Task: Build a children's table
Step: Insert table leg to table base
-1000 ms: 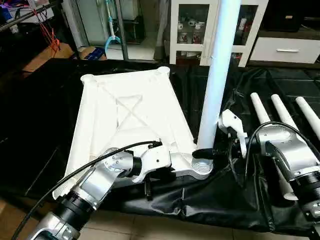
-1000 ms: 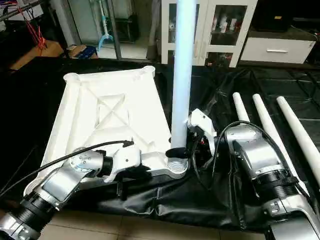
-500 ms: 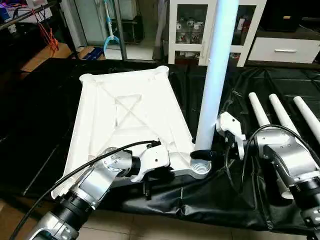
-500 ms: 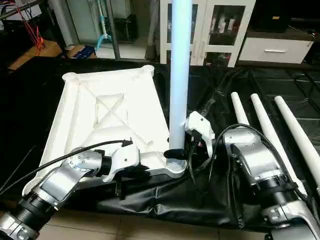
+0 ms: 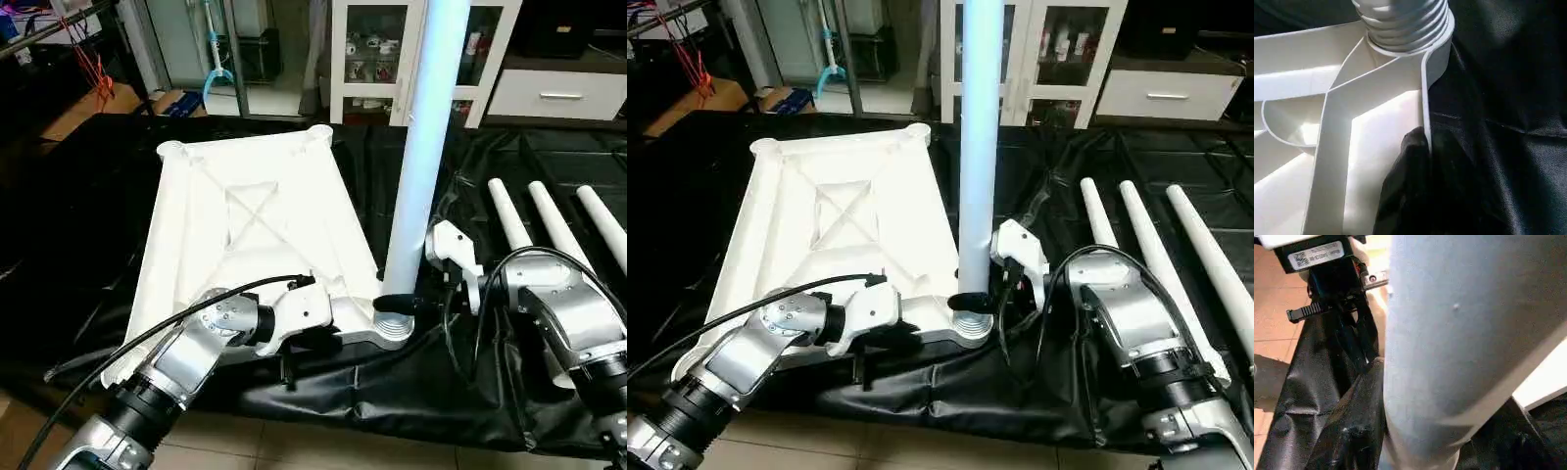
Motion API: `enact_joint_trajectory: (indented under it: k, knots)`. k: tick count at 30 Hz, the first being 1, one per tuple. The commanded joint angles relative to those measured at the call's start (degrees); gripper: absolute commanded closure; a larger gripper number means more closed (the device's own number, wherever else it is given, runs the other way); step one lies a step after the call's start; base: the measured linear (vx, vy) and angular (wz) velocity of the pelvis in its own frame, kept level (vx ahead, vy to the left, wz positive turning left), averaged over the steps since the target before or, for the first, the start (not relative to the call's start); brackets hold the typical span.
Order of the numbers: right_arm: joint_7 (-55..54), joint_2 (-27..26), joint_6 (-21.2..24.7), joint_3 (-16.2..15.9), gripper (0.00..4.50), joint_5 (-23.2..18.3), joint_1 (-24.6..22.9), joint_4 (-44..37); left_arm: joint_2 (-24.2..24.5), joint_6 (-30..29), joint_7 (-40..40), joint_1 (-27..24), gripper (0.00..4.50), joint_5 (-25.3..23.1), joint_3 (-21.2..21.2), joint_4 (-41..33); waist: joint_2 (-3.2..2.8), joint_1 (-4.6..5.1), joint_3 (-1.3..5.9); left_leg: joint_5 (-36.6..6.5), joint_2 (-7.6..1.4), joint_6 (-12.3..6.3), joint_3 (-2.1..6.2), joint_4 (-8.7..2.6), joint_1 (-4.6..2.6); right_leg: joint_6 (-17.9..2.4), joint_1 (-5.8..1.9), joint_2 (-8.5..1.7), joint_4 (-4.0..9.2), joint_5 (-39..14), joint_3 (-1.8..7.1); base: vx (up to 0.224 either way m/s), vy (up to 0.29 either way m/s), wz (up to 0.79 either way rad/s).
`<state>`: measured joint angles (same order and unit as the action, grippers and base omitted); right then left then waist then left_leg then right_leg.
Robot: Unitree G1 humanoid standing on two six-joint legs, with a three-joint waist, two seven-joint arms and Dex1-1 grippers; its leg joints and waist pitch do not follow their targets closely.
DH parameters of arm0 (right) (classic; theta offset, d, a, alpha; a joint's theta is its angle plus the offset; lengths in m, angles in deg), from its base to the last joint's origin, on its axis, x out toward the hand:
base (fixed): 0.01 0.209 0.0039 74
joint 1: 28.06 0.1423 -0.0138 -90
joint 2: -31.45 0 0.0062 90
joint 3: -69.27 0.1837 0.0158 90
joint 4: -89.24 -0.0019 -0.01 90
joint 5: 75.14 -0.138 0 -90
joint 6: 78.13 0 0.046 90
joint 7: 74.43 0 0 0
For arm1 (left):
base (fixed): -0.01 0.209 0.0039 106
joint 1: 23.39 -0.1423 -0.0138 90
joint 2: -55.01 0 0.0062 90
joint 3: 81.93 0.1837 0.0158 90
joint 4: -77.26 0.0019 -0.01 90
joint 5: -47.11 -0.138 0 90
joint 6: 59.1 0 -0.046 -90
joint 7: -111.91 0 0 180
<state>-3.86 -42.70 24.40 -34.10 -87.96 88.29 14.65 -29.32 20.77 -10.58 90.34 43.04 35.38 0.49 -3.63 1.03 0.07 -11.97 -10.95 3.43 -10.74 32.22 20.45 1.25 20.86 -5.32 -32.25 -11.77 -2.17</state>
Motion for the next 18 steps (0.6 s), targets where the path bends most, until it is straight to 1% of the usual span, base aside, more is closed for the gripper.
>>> enact_joint_trajectory:
  k: [1,2,3,4,5,6,7,8,10,12,14,15,16,18]
  knots:
    - [-0.4,-1.4,-5.3,-5.3,2.64,5.4,-2.0,-1.3,0.1,-0.8,-1.7,0.1,4.50,-2.2,0.6,2.0,0.63,-0.10,1.24,-11.4,-2.33,-3.63,0.56,-3.72,-0.24,-15.2,-1.24,-2.24,2.95,-5.6,1.22,0.000,0.000,0.00]
    - [-0.8,-1.7,-5.4,-5.0,2.64,5.2,-2.1,-1.0,0.1,-0.8,-1.7,0.1,4.50,-2.2,0.6,2.0,0.65,-0.06,1.20,-11.8,-2.32,-3.60,0.53,-3.73,-0.27,-15.1,-1.19,-2.21,2.98,-6.1,1.23,0.000,0.000,0.00]
    - [-3.7,-3.6,-5.4,-2.9,2.64,4.3,-1.6,0.8,0.1,-0.8,-1.7,0.0,4.50,-2.2,0.6,2.0,0.68,0.03,1.16,-12.4,-2.28,-3.48,0.51,-3.76,-0.21,-15.0,-1.16,-2.23,3.03,-7.0,1.26,0.000,0.000,0.00]
    - [-5.4,-4.6,-5.3,-1.7,2.64,3.8,-1.2,1.8,0.1,-0.7,-1.8,0.0,4.50,-2.2,0.6,1.9,0.64,0.22,1.09,-13.5,-2.21,-3.08,0.54,-3.85,-0.11,-14.8,-1.07,-2.27,3.15,-8.8,1.28,0.000,0.000,0.00]
    - [-6.4,-5.8,-4.0,-0.1,2.64,2.3,-0.8,2.6,0.1,-0.7,-1.8,0.0,4.50,-2.2,0.5,1.9,0.69,0.29,1.10,-13.8,-2.19,-2.83,0.60,-3.88,-0.05,-14.6,-1.11,-2.27,3.17,-9.6,1.26,0.000,0.000,0.00]
    - [-6.4,-5.8,-4.0,-0.1,2.64,2.3,-0.8,2.6,0.1,-0.7,-1.8,0.0,4.50,-2.2,0.5,1.9,0.67,0.45,1.02,-14.8,-2.18,-2.39,0.69,-3.99,0.05,-14.2,-1.08,-2.22,3.20,-11.2,1.24,0.000,0.000,0.00]
    - [-6.7,-6.1,-3.4,0.5,2.64,1.7,-0.7,2.8,0.1,-0.7,-1.8,0.0,4.50,-2.2,0.5,1.9,0.71,0.42,0.96,-15.3,-2.22,-2.12,0.70,-4.03,-0.05,-13.9,-1.01,-2.21,3.29,-12.0,1.25,0.000,0.000,0.00]
    - [-7.1,-7.5,0.0,2.9,2.64,-1.7,-0.3,2.9,0.1,-0.7,-1.8,0.0,4.50,-2.2,0.5,1.9,0.68,0.49,1.02,-15.6,-2.17,-1.95,0.64,-3.91,-0.23,-13.9,-0.88,-2.25,3.31,-12.3,1.37,0.000,0.000,0.00]
    - [-6.8,-7.9,2.5,4.2,2.64,-4.0,-0.4,3.0,0.1,-0.6,-1.8,0.0,4.50,-2.2,0.5,1.8,0.70,0.42,1.21,-13.4,-2.14,-2.49,0.68,-3.69,-0.10,-14.6,-1.13,-2.16,2.89,-8.9,1.44,0.000,0.000,0.00]
    - [-6.3,-7.8,3.7,4.5,2.64,-5.2,-0.6,3.0,0.2,-0.7,-1.7,0.0,4.50,-2.1,0.5,1.8,0.60,0.17,1.41,-9.1,-2.06,-3.90,0.51,-3.20,-0.06,-15.8,-1.24,-2.08,2.30,-3.1,1.32,0.000,0.000,0.00]
    - [-5.6,-8.2,5.7,5.9,2.64,-6.8,-0.5,2.8,0.2,-0.7,-1.6,0.0,4.50,-2.2,0.4,1.8,0.48,-0.03,1.36,-7.9,-2.06,-4.75,0.38,-3.04,-0.08,-16.4,-1.20,-2.05,2.16,-1.6,1.27,0.000,0.000,0.00]
    - [-5.6,-8.2,5.7,5.9,2.64,-6.8,-0.5,2.8,0.2,-0.7,-1.6,0.0,4.50,-2.2,0.4,1.8,0.51,-0.07,1.33,-7.9,-2.09,-4.89,0.36,-3.04,-0.07,-16.6,-1.22,-2.07,2.16,-1.6,1.27,0.000,0.000,0.00]
    - [-5.6,-8.5,6.2,6.6,2.64,-7.3,-0.3,2.8,0.1,-0.7,-1.5,0.0,4.50,-2.4,0.3,1.8,0.43,-0.11,1.35,-7.9,-2.15,-4.89,0.36,-3.00,-0.07,-16.7,-1.24,-2.11,2.06,-1.9,1.24,0.000,0.000,0.00]
    - [-6.2,-9.1,7.4,8.5,2.64,-8.7,0.4,3.0,0.1,-0.7,-1.3,0.0,4.50,-2.5,0.2,1.8,0.47,-0.10,1.37,-7.8,-2.13,-4.88,0.37,-2.97,-0.06,-16.7,-1.28,-2.06,2.00,-1.9,1.27,0.000,0.000,0.00]
